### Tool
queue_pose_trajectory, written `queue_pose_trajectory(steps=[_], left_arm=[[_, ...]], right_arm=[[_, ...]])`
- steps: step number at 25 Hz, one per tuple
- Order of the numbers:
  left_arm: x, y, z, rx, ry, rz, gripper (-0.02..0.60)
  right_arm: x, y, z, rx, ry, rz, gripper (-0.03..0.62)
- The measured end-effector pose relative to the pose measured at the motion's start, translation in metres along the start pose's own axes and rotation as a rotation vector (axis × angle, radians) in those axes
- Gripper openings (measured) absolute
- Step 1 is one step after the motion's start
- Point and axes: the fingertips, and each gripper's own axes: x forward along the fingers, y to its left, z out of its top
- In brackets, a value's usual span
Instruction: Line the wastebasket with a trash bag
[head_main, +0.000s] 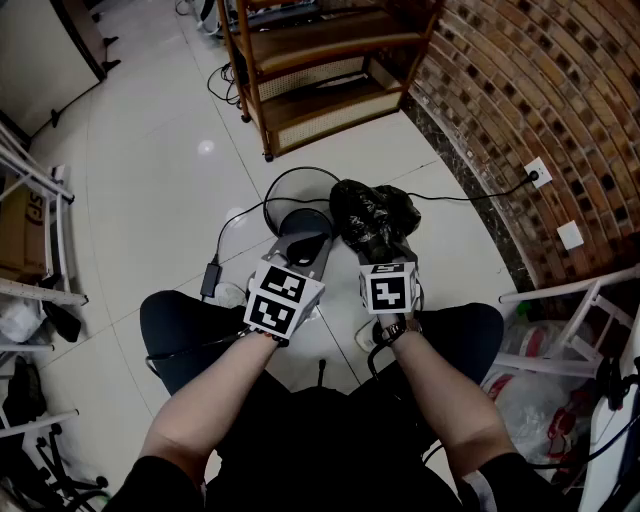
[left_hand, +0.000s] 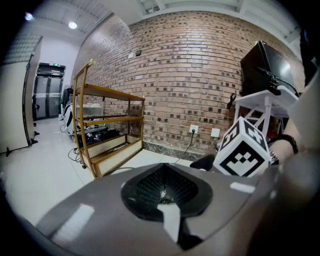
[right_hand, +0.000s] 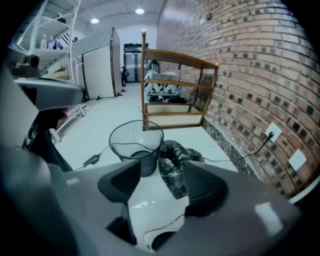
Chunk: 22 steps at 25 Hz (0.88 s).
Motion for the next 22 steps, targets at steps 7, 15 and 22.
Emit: queue_pose_trajectory(steps=[7, 15, 22], left_arm=[[0.027, 0.01, -0.004, 0.01, 0.024, 0.005, 0.005], [0.043, 0.026, -0.008, 0.026, 0.043, 0.022, 0.005], [0.052, 0.035, -0.005, 0.049, 0.046, 0.024, 0.005]], right_arm=[[0.056, -0.029, -0.018, -0.039, 0.084, -0.105, 0.288], [0.111, -0.056, -0.053, -0.089, 0.184, -0.19, 0.298], [0.149, -0.064, -0.072, -0.113, 0.246, -0.201, 0.298]])
